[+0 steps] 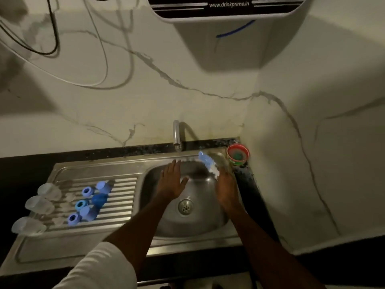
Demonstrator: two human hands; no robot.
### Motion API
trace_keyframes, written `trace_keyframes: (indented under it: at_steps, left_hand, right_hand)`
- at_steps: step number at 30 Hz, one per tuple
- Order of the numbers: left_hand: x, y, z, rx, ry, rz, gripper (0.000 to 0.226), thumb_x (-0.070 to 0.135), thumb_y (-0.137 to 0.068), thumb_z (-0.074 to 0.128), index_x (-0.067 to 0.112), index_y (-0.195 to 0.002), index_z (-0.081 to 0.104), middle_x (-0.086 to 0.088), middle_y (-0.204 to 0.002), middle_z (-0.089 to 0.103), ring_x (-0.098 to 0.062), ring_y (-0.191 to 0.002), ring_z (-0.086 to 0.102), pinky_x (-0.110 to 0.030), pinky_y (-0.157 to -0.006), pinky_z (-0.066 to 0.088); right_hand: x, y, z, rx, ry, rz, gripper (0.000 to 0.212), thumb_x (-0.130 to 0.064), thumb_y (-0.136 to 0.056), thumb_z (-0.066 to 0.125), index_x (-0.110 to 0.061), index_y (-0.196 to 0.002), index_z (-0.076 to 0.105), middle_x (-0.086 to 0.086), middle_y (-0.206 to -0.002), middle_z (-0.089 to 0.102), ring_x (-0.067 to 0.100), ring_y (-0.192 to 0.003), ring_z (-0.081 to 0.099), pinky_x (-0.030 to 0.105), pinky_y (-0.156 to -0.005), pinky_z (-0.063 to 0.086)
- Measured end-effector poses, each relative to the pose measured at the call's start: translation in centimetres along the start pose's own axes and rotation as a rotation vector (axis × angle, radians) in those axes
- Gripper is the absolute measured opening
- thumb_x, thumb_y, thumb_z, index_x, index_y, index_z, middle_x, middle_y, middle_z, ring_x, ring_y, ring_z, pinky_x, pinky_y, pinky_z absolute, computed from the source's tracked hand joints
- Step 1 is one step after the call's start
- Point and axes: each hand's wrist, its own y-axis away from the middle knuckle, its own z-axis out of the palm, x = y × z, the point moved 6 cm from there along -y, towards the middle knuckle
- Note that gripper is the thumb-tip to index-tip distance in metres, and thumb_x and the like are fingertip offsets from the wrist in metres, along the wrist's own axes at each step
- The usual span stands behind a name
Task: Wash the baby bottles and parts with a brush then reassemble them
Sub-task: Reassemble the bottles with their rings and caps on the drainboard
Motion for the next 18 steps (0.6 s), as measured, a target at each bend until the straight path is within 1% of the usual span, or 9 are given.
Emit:
trace_keyframes:
  at_steps: [3,5,8,10,12,13,14,16,18]
  left_hand:
    - [0.1,-0.5,-0.8,-0.049,-0.018,0.029,0.083,0.044,-0.096,0.062,0.015,-0.160,0.019,-0.011,-0.169,0.013,-0.031,-0.154,0.016,-0.050,-0.124,0.020]
    - [0.5,-0.2,-0.5,-0.075,0.024,0.010,0.077,0.040,-0.093,0.067,0.015,-0.156,0.031,-0.013,-0.164,0.026,-0.033,-0.150,0.025,-0.048,-0.121,0.027]
    - [0.4,-0.1,0.3,-0.141,-0.008,0.003,0.072,0.040,-0.093,0.068,0.016,-0.153,0.037,-0.014,-0.161,0.030,-0.033,-0.149,0.027,-0.048,-0.119,0.029]
    - [0.4,-0.1,1.0,-0.166,-0.016,0.002,0.071,0.041,-0.092,0.068,0.019,-0.152,0.038,-0.013,-0.161,0.029,-0.033,-0.149,0.026,-0.049,-0.119,0.029]
    - [0.5,-0.2,1.3,-0.188,-0.011,-0.011,0.069,0.040,-0.093,0.069,0.020,-0.152,0.039,-0.013,-0.161,0.029,-0.033,-0.149,0.027,-0.049,-0.119,0.029]
    - [0.4,-0.4,1.6,-0.208,-0.008,-0.025,0.069,0.040,-0.093,0.069,0.020,-0.151,0.039,-0.013,-0.161,0.029,-0.033,-0.149,0.027,-0.049,-0.119,0.029]
    - [0.3,-0.5,1.8,-0.219,-0.018,-0.028,0.068,0.041,-0.093,0.068,0.021,-0.151,0.039,-0.013,-0.161,0.029,-0.033,-0.149,0.027,-0.048,-0.119,0.030]
    - [0.1,-0.7,2.4,-0.247,-0.038,-0.015,0.067,0.044,-0.093,0.066,0.022,-0.151,0.041,-0.012,-0.160,0.032,-0.032,-0.148,0.029,-0.047,-0.119,0.032]
    - [0.3,-0.7,2.7,-0.260,-0.047,-0.005,0.065,0.045,-0.093,0.066,0.022,-0.149,0.043,-0.010,-0.158,0.034,-0.030,-0.146,0.032,-0.047,-0.117,0.034]
  right_hand:
    - [2.9,0.9,-0.5,0.024,-0.109,0.107,0.033,-0.017,-0.105,0.049,-0.012,-0.138,0.056,0.012,-0.127,0.060,0.033,-0.122,0.057,0.035,-0.102,0.043]
    - [5.7,0.7,-0.4,0.047,-0.134,0.218,0.036,-0.028,-0.105,0.052,-0.011,-0.136,0.058,0.013,-0.134,0.059,0.032,-0.131,0.051,0.038,-0.113,0.036]
    - [8.9,0.1,-0.8,0.089,0.058,0.235,0.043,-0.029,-0.100,0.059,-0.012,-0.140,0.057,0.020,-0.142,0.053,0.038,-0.134,0.046,0.045,-0.114,0.032]
    - [10.0,-0.6,-1.5,0.150,-0.082,0.241,0.044,-0.025,-0.100,0.061,-0.009,-0.141,0.055,0.021,-0.148,0.047,0.036,-0.135,0.045,0.043,-0.116,0.029]
    - [11.1,-0.8,-2.1,0.256,-0.430,0.343,0.041,-0.026,-0.099,0.062,-0.012,-0.137,0.053,0.013,-0.139,0.055,0.029,-0.123,0.055,0.044,-0.112,0.040]
    - [11.8,-0.7,-2.0,0.291,-0.587,0.413,0.040,-0.030,-0.097,0.063,-0.015,-0.132,0.052,0.011,-0.131,0.060,0.028,-0.116,0.060,0.050,-0.107,0.047]
    - [12.4,-0.7,-1.8,0.297,-0.660,0.470,0.041,-0.035,-0.096,0.063,-0.015,-0.129,0.051,0.011,-0.125,0.062,0.029,-0.111,0.062,0.053,-0.101,0.051]
    - [14.2,-0.6,-1.1,0.260,-0.609,0.545,0.044,-0.043,-0.097,0.059,-0.012,-0.127,0.051,0.013,-0.118,0.062,0.031,-0.105,0.063,0.051,-0.094,0.054]
    - [15.5,-0.3,-1.6,0.285,-0.431,0.564,0.042,-0.044,-0.100,0.054,-0.006,-0.119,0.056,0.015,-0.112,0.062,0.032,-0.098,0.061,0.043,-0.086,0.051]
